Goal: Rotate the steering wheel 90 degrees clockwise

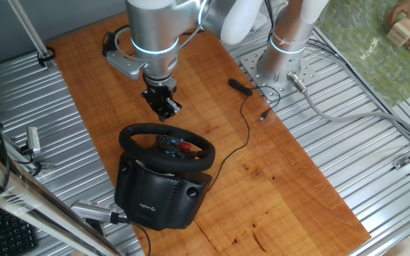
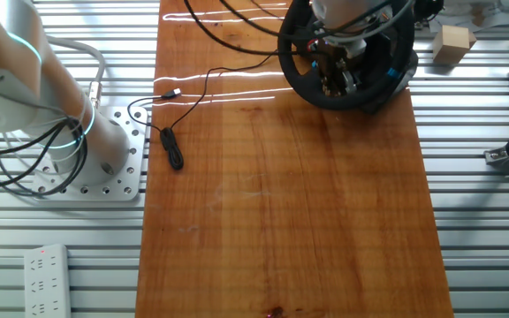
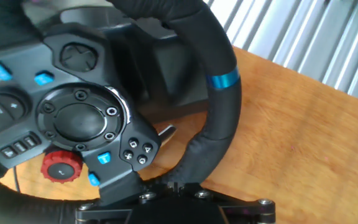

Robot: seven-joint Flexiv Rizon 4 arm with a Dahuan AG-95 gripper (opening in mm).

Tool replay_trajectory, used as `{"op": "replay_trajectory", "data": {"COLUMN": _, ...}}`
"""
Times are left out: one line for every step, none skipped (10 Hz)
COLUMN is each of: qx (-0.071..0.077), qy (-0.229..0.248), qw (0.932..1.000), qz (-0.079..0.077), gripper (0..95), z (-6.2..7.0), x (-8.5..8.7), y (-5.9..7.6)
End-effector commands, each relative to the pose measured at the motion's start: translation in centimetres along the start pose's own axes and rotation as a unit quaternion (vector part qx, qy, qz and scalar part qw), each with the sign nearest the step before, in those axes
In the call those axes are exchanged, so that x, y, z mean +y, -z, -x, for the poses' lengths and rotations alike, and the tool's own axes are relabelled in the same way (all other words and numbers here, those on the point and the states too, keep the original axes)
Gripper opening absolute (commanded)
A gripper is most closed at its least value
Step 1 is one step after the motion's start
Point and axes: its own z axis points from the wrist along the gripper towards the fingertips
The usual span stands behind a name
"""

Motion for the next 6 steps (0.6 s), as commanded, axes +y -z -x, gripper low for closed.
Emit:
{"op": "replay_trajectory", "data": {"qx": 0.001, "qy": -0.001, "qw": 1.0000, "qz": 0.000, "gripper": 0.0, "z": -0.16, "x": 0.08, "y": 0.03}}
{"op": "replay_trajectory", "data": {"qx": 0.001, "qy": -0.001, "qw": 1.0000, "qz": 0.000, "gripper": 0.0, "z": -0.17, "x": 0.08, "y": 0.04}}
{"op": "replay_trajectory", "data": {"qx": 0.000, "qy": -0.002, "qw": 1.0000, "qz": 0.000, "gripper": 0.0, "z": -0.17, "x": 0.08, "y": 0.04}}
{"op": "replay_trajectory", "data": {"qx": 0.000, "qy": -0.002, "qw": 1.0000, "qz": -0.001, "gripper": 0.0, "z": -0.17, "x": 0.08, "y": 0.05}}
{"op": "replay_trajectory", "data": {"qx": -0.001, "qy": -0.003, "qw": 1.0000, "qz": -0.001, "gripper": 0.0, "z": -0.15, "x": 0.08, "y": 0.05}}
{"op": "replay_trajectory", "data": {"qx": -0.001, "qy": -0.003, "qw": 1.0000, "qz": -0.001, "gripper": 0.0, "z": -0.14, "x": 0.07, "y": 0.06}}
